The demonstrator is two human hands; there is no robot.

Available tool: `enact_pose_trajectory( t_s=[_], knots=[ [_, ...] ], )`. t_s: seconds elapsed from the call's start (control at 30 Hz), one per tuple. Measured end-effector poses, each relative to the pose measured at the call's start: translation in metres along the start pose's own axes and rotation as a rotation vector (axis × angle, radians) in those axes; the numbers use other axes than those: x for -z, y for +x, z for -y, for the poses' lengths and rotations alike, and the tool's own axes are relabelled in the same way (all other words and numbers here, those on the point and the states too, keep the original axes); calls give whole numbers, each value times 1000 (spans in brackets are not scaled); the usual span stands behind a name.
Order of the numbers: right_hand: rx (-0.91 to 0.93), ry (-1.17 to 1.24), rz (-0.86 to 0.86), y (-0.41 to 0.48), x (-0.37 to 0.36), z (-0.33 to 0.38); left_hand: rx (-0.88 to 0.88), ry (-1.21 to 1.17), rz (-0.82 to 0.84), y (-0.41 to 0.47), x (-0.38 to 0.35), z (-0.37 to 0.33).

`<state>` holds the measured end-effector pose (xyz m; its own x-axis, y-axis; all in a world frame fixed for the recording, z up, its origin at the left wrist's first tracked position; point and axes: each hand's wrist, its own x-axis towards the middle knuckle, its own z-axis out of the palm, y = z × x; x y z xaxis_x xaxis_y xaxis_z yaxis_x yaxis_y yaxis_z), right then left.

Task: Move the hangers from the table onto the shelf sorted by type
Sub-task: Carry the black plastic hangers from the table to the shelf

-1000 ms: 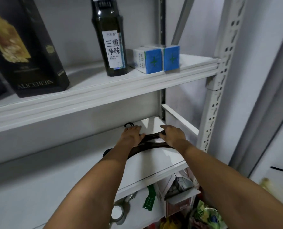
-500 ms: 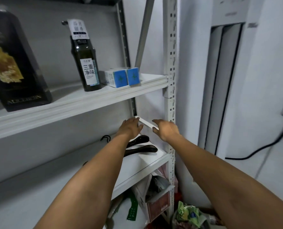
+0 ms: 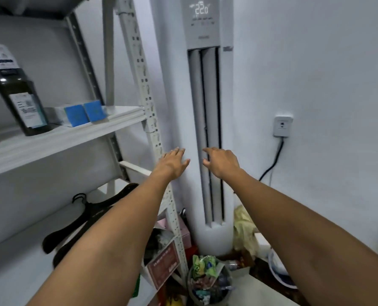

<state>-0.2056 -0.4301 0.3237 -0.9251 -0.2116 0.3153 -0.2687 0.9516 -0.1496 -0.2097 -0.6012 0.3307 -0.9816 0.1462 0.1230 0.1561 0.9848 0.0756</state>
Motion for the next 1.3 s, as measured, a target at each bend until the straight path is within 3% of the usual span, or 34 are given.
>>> enact_pose_trajectory(
  t_s=[0.3, 0.73, 0.97, 1.3],
  knots=[
    [-300, -127, -83, -56, 48, -138, -297, -79, -18, 46, 2, -162],
    [-885, -370, -120, -198, 101, -315, -902, -213, 8, 64, -31, -418],
    [-1171, -424, -147, -273, 124, -352, -1186, -242, 59, 44, -49, -511],
    [-1495, -424, -121, -378, 105, -344, -1466, -185, 170, -14, -98, -593]
  ],
)
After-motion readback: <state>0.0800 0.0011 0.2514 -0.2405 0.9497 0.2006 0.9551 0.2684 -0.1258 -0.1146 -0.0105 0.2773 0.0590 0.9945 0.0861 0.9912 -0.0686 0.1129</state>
